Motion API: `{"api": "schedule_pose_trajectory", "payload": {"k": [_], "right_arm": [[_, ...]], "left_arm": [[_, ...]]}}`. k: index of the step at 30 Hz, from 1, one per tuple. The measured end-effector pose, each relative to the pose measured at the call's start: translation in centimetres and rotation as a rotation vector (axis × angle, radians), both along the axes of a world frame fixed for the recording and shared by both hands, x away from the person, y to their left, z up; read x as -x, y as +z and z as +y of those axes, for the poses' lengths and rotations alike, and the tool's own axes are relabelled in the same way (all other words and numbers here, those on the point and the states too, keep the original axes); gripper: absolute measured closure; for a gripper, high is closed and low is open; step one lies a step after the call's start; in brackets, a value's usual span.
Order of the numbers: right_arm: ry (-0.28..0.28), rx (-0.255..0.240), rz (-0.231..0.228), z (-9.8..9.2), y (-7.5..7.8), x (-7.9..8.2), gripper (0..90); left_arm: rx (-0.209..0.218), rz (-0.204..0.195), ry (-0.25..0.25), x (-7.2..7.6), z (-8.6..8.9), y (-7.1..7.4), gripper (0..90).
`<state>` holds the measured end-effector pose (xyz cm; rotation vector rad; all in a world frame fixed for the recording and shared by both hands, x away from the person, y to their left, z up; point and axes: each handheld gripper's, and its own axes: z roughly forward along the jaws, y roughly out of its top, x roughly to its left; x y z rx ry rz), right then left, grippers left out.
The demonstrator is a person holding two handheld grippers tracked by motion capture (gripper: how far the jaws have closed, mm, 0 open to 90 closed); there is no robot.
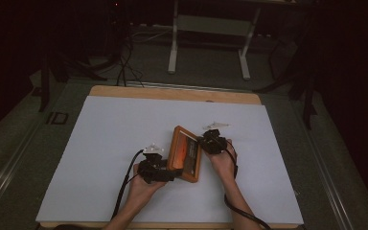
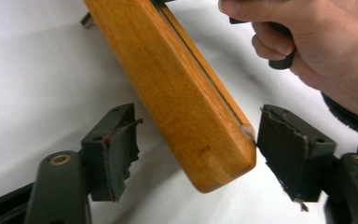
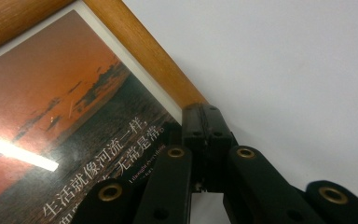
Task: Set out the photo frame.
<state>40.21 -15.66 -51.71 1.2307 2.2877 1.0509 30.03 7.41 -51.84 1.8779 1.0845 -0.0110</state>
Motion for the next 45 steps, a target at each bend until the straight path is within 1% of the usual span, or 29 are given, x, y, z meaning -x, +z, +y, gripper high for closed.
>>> {"api": "schedule_pose_trajectory", "payload": {"k": [4,6,9,11,17,20,24,26,31,35,37,38,39,40,42,45], "right_arm": [[-0.002,-0.001,-0.001,0.0,0.0,0.0,89.8],[-0.004,-0.001,-0.001,0.0,0.0,0.0,89.7],[-0.006,-0.004,-0.004,0.0,0.0,0.1,89.7],[-0.006,-0.004,-0.005,0.0,-0.1,0.1,89.8],[-0.001,-0.001,-0.004,0.0,0.0,0.1,89.7],[0.003,0.003,-0.003,0.0,0.0,0.0,89.6],[0.008,0.017,-0.005,-0.1,0.1,0.1,86.6],[0.015,0.028,-0.004,-0.3,0.3,0.3,80.9],[0.041,0.024,-0.024,-1.1,1.0,1.2,70.8],[0.055,0.018,-0.046,-1.9,1.8,2.2,66.5],[0.061,0.016,-0.058,-2.3,2.3,2.7,62.9],[0.061,0.016,-0.058,-2.3,2.3,2.7,62.9],[0.067,0.015,-0.064,-2.6,2.5,3.0,60.9],[0.078,0.015,-0.079,-3.1,3.0,3.7,59.5],[0.085,0.007,-0.094,-3.7,3.4,4.4,58.3],[0.088,-0.008,-0.107,-4.6,4.1,5.2,57.2]], "left_arm": [[0.016,0.003,0.012,0.0,-0.4,-0.1,34.0],[0.019,-0.002,0.015,0.0,-0.6,-0.1,38.1],[0.029,-0.005,0.039,0.0,-0.6,0.1,44.9],[0.046,0.015,0.046,-0.2,-0.5,0.1,47.7],[0.042,0.019,0.063,-0.1,-0.6,0.2,48.9],[0.047,0.026,0.058,-0.1,-0.6,0.2,49.7],[0.051,0.021,0.049,-0.2,-0.8,0.3,51.7],[0.030,0.015,0.043,-0.3,-1.0,0.7,52.1],[0.013,0.010,0.034,-0.6,-1.4,1.1,54.1],[0.001,0.004,0.030,-0.7,-1.7,1.4,55.2],[-0.005,-0.003,0.028,-0.7,-1.9,1.5,55.9],[-0.005,-0.003,0.028,-0.7,-1.9,1.5,56.4],[-0.018,-0.015,0.023,-0.6,-2.3,1.8,56.4],[-0.020,-0.018,0.021,-0.6,-2.5,1.9,57.9],[-0.024,-0.028,0.003,-0.7,-2.9,2.1,60.5],[-0.045,-0.052,-0.022,-0.7,-3.8,2.7,63.6]]}}
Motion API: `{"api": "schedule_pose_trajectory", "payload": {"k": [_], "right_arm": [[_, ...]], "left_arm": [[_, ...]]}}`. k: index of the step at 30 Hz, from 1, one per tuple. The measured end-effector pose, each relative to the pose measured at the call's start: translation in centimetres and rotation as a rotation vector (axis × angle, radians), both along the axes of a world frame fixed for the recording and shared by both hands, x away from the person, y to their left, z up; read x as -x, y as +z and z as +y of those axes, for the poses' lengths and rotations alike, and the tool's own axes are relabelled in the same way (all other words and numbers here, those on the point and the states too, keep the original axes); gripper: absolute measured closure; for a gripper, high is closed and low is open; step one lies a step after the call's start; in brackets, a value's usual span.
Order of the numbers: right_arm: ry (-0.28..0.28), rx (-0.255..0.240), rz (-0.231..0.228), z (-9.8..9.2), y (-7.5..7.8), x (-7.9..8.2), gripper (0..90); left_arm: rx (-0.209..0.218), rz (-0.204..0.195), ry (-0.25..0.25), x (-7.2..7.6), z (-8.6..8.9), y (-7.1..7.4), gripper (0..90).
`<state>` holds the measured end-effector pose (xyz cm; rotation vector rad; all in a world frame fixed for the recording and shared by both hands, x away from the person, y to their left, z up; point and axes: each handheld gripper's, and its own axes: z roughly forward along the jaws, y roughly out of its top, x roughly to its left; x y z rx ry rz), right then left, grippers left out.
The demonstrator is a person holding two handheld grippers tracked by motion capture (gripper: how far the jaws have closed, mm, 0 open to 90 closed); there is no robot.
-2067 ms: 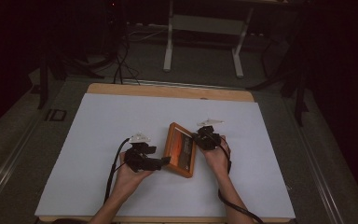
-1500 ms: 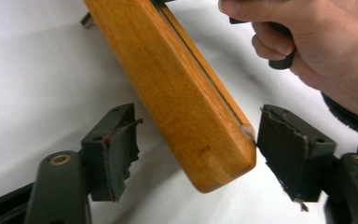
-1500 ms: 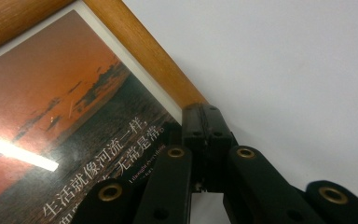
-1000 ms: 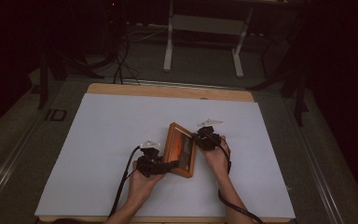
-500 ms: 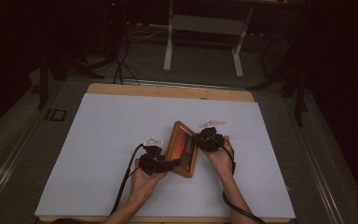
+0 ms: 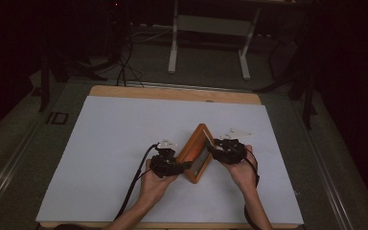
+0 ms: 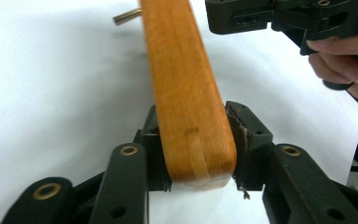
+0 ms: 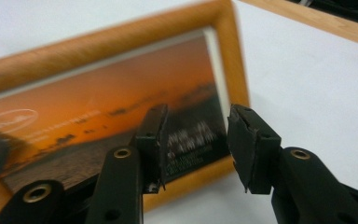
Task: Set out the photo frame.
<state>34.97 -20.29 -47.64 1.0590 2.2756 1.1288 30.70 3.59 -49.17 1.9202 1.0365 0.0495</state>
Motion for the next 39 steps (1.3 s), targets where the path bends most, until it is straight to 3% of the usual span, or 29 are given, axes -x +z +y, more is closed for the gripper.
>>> {"api": "schedule_pose_trajectory", "payload": {"k": [4,8,14,17,22,27,33,37,39], "right_arm": [[0.005,-0.001,-0.020,-1.1,1.1,0.7,55.4],[0.006,-0.017,-0.056,-2.3,2.3,1.4,53.5],[0.027,-0.030,-0.093,-3.1,3.4,1.9,48.0],[0.049,0.008,-0.109,-2.6,3.6,2.1,45.5],[0.150,0.056,-0.131,-1.1,3.8,2.6,40.7],[0.258,0.055,-0.126,0.2,4.2,3.1,35.7],[0.381,0.025,-0.113,1.5,4.1,3.4,30.1],[0.440,-0.008,-0.101,2.1,4.0,3.4,29.7],[0.513,0.000,-0.083,2.8,3.8,3.5,39.6]], "left_arm": [[-0.006,-0.021,-0.034,0.0,-1.0,0.6,68.0],[-0.070,-0.081,-0.074,0.5,-1.7,1.2,68.9],[-0.100,-0.101,-0.132,0.2,-0.5,2.5,69.0],[-0.119,-0.131,-0.163,0.0,0.3,3.6,69.0],[-0.125,-0.173,-0.232,-0.4,1.9,6.0,69.0],[-0.136,-0.203,-0.328,-0.5,2.9,8.0,68.9],[-0.124,-0.227,-0.437,-0.7,2.9,8.7,68.8],[-0.128,-0.255,-0.469,-0.7,2.6,8.8,68.7],[-0.107,-0.261,-0.490,-0.9,2.3,8.8,68.2]]}}
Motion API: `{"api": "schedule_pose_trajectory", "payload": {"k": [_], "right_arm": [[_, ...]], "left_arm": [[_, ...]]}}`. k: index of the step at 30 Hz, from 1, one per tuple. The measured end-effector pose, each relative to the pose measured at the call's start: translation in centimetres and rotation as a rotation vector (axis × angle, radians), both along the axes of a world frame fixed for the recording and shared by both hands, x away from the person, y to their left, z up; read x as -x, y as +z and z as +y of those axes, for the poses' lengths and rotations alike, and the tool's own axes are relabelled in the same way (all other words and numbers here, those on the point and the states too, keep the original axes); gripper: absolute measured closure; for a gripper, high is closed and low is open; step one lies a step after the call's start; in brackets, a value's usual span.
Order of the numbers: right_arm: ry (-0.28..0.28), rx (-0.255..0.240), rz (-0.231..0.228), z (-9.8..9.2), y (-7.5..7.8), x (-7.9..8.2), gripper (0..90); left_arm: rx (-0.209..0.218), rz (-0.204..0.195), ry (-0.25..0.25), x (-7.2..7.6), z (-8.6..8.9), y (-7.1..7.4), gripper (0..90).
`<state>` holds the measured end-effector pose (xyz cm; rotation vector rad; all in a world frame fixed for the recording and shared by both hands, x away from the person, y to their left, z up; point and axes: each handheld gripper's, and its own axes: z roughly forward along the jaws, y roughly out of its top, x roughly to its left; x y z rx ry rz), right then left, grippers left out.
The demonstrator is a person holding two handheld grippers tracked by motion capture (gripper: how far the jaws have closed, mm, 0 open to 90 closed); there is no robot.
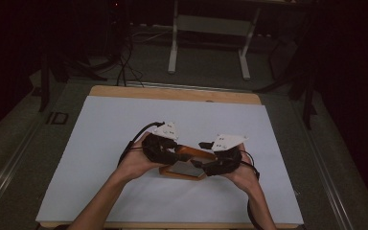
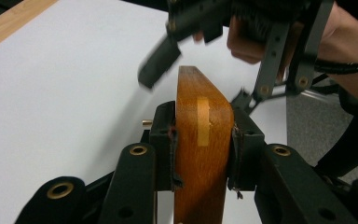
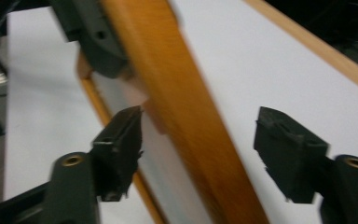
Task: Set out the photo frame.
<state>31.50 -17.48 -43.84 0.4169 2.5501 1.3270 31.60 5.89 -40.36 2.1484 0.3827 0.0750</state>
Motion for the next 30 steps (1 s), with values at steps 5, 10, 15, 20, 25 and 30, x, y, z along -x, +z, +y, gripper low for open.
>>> {"api": "schedule_pose_trajectory", "payload": {"k": [5,10,15,20,25,30], "right_arm": [[0.033,0.002,-0.006,-0.4,0.2,0.2,52.3],[0.060,-0.011,-0.001,-0.8,0.3,0.4,63.3],[0.064,0.014,-0.015,-0.8,0.5,0.6,66.4],[0.052,0.006,-0.015,-1.5,0.4,0.5,67.7],[0.040,-0.004,-0.010,-2.1,0.4,0.6,68.3],[0.038,-0.008,-0.008,-2.5,0.3,0.7,68.4]], "left_arm": [[0.057,0.035,-0.002,-0.4,0.5,-0.4,63.9],[0.138,0.072,0.033,-0.6,1.2,-1.1,55.2],[0.167,0.081,0.073,-0.8,2.0,-1.8,46.5],[0.190,0.108,0.139,-1.0,3.3,-2.7,40.4],[0.229,0.099,0.185,-0.6,4.8,-3.5,37.6],[0.232,0.088,0.242,-0.8,5.5,-4.0,33.2]]}}
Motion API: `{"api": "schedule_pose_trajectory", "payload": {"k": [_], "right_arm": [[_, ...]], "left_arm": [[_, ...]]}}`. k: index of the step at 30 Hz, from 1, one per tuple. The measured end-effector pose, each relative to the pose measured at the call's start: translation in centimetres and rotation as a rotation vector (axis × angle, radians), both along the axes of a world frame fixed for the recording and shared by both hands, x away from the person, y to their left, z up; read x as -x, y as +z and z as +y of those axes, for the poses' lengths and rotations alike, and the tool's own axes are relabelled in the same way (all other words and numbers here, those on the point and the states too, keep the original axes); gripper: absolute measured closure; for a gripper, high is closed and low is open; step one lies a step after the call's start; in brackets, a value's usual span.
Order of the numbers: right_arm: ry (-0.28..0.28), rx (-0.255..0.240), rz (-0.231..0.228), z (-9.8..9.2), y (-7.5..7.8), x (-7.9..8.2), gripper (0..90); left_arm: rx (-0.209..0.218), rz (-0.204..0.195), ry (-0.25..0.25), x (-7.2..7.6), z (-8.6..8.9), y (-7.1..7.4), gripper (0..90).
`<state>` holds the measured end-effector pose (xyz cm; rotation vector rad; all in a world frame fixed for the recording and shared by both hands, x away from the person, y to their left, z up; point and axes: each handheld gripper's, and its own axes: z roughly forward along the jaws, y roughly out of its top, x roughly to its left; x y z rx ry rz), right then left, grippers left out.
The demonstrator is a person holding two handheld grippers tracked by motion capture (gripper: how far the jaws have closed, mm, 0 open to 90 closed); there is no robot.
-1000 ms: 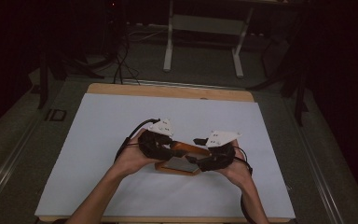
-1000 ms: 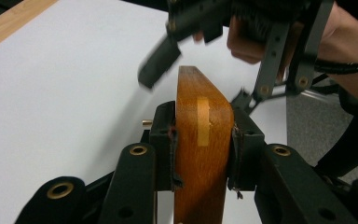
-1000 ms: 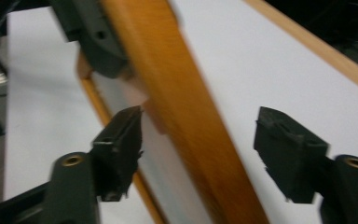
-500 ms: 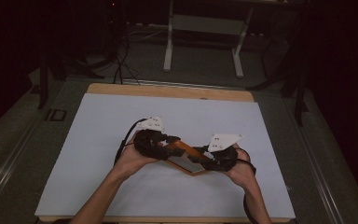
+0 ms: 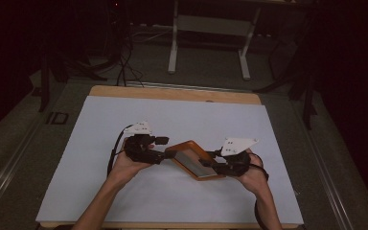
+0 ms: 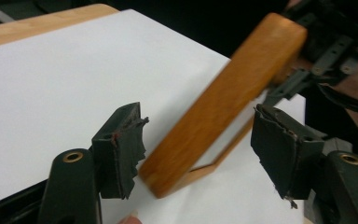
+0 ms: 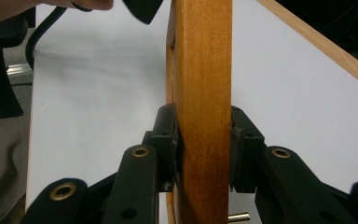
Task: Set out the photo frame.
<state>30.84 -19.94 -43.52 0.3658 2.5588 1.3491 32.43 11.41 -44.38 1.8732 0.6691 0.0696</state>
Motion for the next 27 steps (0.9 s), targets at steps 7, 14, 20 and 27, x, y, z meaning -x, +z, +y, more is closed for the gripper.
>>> {"api": "schedule_pose_trajectory", "payload": {"k": [7,14,20,27], "right_arm": [[-0.004,-0.018,0.007,-0.6,-0.2,-0.1,68.4],[-0.005,-0.024,0.009,-1.0,-0.2,-0.1,68.4],[-0.009,-0.028,0.010,-1.2,-0.3,-0.1,68.4],[-0.028,-0.031,0.012,-1.4,-0.4,-0.2,68.3]], "left_arm": [[0.007,0.014,0.025,-0.3,-0.2,-1.6,28.3],[0.013,0.007,0.021,-0.3,-1.1,-2.9,26.2],[-0.013,-0.014,0.027,0.0,-1.9,-3.5,26.3],[-0.023,-0.011,0.005,0.4,-2.8,-4.0,30.0]]}}
